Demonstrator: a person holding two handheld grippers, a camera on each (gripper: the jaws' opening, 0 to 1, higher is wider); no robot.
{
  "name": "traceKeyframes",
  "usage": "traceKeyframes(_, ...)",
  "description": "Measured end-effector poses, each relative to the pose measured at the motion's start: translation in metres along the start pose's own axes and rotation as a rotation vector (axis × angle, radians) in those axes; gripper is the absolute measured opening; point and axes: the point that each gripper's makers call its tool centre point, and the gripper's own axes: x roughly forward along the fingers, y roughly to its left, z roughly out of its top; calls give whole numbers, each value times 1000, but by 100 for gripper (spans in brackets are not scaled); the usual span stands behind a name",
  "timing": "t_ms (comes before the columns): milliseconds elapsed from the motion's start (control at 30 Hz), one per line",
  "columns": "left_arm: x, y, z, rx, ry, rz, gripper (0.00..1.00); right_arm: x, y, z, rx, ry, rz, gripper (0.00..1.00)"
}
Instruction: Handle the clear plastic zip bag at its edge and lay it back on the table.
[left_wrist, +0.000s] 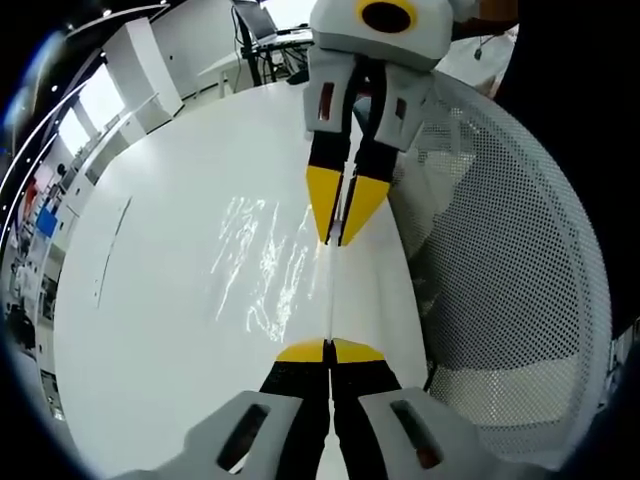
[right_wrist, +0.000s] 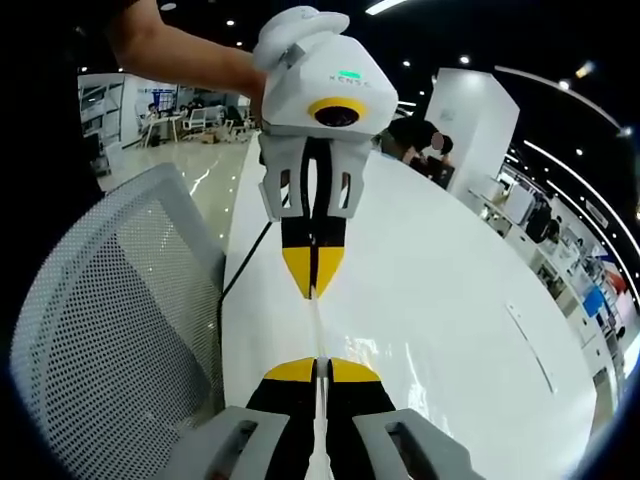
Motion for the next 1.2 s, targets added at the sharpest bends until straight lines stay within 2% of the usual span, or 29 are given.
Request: traceKeyframes(1200, -2, 2, -3, -4, 7, 9, 0, -3, -2, 1, 10, -3, -10, 0)
